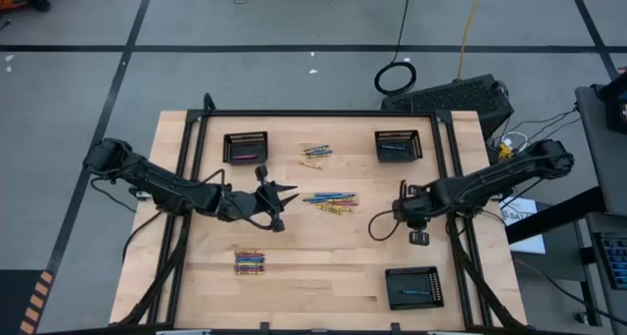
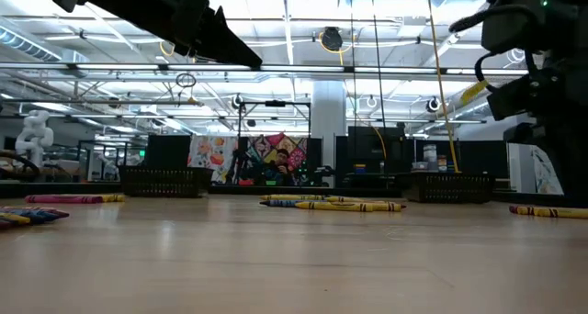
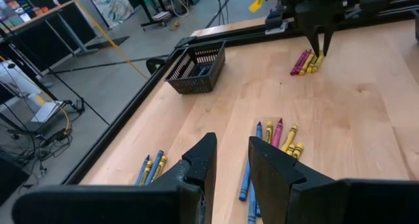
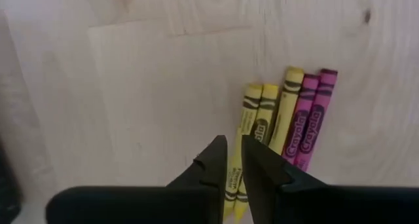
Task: Sort crayons
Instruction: Put the yellow crayon into the bottom black bin
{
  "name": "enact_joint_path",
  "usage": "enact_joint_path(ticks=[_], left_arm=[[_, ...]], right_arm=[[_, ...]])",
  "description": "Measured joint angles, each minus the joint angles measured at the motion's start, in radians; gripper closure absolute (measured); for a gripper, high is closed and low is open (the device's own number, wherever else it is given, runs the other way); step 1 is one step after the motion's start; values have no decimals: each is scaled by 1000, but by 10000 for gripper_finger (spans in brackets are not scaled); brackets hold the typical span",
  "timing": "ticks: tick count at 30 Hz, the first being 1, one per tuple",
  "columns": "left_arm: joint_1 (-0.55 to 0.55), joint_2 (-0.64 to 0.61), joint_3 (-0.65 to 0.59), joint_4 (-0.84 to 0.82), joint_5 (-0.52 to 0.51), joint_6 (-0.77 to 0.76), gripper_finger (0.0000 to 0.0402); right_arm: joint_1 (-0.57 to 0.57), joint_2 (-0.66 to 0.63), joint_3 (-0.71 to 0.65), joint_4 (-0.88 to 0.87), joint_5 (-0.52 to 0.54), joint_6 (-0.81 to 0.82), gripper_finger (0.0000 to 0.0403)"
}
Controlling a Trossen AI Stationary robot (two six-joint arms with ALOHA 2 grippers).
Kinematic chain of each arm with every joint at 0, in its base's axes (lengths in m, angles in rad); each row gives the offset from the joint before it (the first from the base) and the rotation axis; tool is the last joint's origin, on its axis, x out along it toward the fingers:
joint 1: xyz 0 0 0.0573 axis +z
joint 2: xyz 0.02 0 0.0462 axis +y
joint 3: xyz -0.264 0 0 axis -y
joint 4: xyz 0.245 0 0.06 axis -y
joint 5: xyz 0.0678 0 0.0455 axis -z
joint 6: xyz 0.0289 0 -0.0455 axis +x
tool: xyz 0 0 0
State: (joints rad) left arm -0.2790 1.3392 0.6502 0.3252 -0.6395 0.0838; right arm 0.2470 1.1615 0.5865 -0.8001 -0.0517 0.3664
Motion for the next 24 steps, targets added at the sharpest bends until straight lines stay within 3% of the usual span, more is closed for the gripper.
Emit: enact_joint_path(ticks=[6,18,24], left_arm=[[0,0,0,0,0,0,313],[0,0,-1,0,0,0,313],[0,0,-1,0,0,0,313]], right_arm=[[4,38,0,11,0,-3,400],[4,84,0,18,-7,-12,402],[5,63,1,51,-187,-29,403]])
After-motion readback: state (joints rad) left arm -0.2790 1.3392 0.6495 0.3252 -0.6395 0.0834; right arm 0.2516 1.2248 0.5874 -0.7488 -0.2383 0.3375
